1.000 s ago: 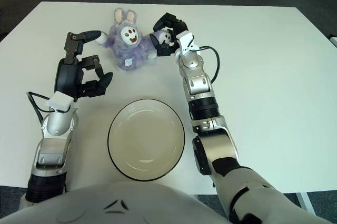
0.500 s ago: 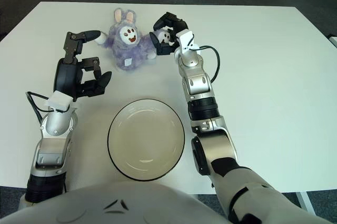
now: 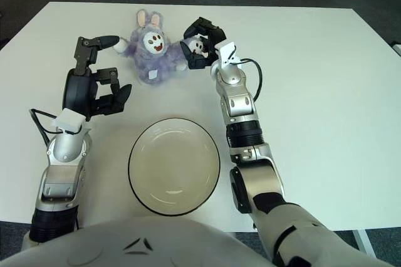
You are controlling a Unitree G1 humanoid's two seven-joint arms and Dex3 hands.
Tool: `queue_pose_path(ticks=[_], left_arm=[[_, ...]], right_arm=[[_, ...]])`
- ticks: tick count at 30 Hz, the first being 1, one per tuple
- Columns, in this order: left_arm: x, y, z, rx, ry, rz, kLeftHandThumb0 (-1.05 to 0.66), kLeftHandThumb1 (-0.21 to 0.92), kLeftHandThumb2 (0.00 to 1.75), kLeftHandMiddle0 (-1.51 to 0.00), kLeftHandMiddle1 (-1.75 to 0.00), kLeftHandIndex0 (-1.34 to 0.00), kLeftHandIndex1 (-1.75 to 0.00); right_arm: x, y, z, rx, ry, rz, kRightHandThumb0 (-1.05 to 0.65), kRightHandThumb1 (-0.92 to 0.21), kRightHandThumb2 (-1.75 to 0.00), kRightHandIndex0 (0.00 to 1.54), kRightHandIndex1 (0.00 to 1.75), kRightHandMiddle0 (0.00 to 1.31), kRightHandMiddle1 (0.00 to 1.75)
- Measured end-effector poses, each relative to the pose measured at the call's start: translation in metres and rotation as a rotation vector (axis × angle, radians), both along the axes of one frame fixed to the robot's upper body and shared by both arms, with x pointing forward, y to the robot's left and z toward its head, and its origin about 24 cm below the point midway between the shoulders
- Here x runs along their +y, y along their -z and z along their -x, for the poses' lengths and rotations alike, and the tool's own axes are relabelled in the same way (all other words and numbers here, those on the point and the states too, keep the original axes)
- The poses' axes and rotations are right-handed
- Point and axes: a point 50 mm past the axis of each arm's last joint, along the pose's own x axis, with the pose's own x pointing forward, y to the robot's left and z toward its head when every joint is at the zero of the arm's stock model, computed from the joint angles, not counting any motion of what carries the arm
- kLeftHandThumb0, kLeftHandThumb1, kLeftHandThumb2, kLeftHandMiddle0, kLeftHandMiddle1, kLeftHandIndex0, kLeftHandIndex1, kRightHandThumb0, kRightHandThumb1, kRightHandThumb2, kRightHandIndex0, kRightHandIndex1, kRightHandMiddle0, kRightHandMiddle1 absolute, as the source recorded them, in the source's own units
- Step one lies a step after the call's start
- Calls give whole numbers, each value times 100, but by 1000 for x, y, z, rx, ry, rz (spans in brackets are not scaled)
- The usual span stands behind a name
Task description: Put the doll into the plate.
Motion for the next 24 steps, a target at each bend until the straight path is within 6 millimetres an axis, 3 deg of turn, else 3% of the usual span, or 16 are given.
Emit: queue_pose_path(ticks=[8, 10, 11, 13, 14, 16, 18, 21, 24], left_arm=[[-1, -2, -1, -9, 5, 3, -71, 63, 74, -128, -175, 0, -121], [-1, -2, -1, -8, 6, 3, -71, 62, 75, -128, -175, 0, -121], [-1, -2, -1, -7, 6, 3, -70, 62, 75, -128, -175, 0, -121], [-1, -1, -2, -6, 6, 2, -70, 62, 75, -128, -175, 0, -121], [-1, -1, -2, -6, 6, 2, -70, 62, 75, -128, -175, 0, -121], [-1, -1, -2, -4, 6, 2, -70, 62, 76, -128, -175, 0, -121], [-1, -1, -2, -2, 5, 1, -71, 62, 76, -128, -175, 0, -120], [-1, 0, -3, -1, 5, 0, -71, 62, 77, -128, -175, 0, -120], [-1, 0, -3, 0, 3, -3, -72, 63, 77, -128, -175, 0, -120]], right_arm=[[-6, -5, 1, -24, -15, 26, 0, -34, -115, 65, 155, 55, 153], [-6, -6, 2, -32, -32, 42, 0, -52, -91, 54, 149, 49, 153], [-6, -7, 3, -37, -46, 54, 0, -55, -87, 52, 148, 49, 153], [-6, -9, 4, -45, -73, 82, 0, -72, -62, 48, 144, 37, 154], [-6, -9, 5, -49, -87, 100, -3, -63, -71, 44, 139, 33, 151], [-6, -10, 7, -60, -111, 138, -12, -32, -106, 33, 127, 21, 141], [-5, -11, 9, -69, -129, 183, -17, -19, -118, 27, 123, 12, 137], [-5, -10, 9, -68, -147, 233, -24, -10, -124, 22, 121, 5, 132], [-6, -9, 9, -66, -157, 273, -31, -9, -123, 20, 119, 1, 124]])
